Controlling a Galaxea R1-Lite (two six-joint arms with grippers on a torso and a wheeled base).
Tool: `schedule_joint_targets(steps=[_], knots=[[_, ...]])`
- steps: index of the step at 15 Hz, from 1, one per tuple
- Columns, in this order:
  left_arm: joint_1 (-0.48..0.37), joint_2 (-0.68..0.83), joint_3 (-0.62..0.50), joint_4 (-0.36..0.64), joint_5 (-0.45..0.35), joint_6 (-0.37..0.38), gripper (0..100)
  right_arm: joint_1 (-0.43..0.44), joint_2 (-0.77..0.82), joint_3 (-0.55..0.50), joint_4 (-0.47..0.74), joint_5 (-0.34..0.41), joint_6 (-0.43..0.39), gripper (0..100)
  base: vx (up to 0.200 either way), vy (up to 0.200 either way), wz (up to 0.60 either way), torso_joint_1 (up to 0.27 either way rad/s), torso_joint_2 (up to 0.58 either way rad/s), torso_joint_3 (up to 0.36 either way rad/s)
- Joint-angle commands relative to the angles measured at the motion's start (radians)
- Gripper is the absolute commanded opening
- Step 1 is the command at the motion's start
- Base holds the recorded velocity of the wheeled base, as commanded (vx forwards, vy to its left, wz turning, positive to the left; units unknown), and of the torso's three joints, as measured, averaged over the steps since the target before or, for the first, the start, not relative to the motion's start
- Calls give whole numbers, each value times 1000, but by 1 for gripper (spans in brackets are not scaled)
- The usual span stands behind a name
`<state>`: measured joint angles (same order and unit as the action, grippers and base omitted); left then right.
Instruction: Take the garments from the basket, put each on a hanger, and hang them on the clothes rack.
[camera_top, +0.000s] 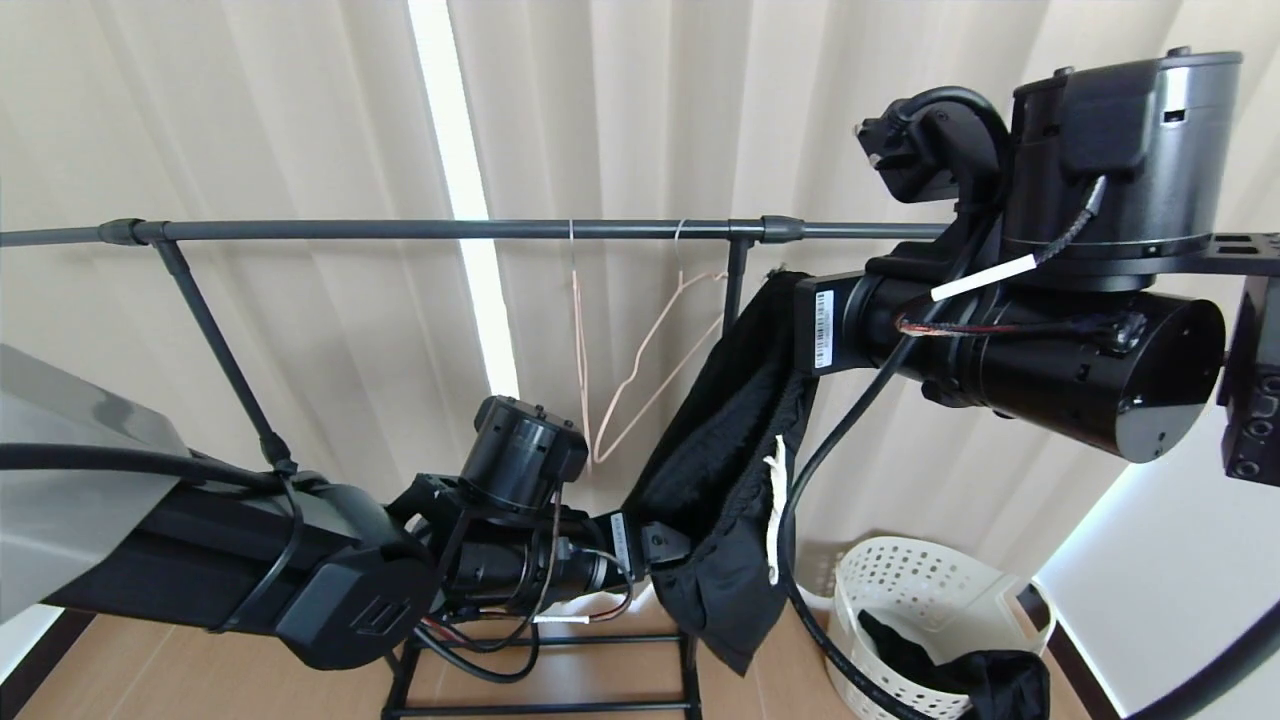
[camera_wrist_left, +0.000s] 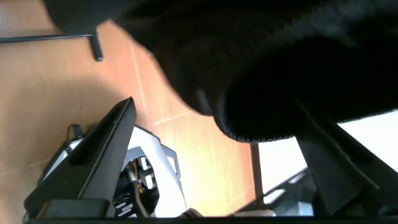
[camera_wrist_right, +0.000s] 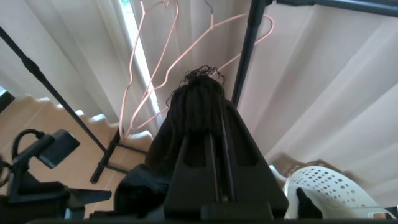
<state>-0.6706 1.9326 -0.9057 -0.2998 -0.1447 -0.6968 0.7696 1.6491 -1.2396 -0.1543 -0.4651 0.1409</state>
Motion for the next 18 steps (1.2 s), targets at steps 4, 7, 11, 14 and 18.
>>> schedule_joint_targets(steps=[4,7,11,14,18], knots=[[2,37,-1,1,20,2,100,-6,-48,5,-2,0,-1,0,0,0,0,0,0,0],[2,36,-1,1,20,2,0,-24,-61,3,-1,0,-4,0,0,0,0,0,0,0],[0,31,1,-1,74,8,0,-67,-61,0,-1,3,-6,0,0,0,0,0,0,0],[5,-24,34,1,74,82,0,-115,-54,2,1,3,-21,0,0,0,0,0,0,0],[29,-230,57,70,71,223,0,-161,-60,32,9,5,-73,0,0,0,0,0,0,0]])
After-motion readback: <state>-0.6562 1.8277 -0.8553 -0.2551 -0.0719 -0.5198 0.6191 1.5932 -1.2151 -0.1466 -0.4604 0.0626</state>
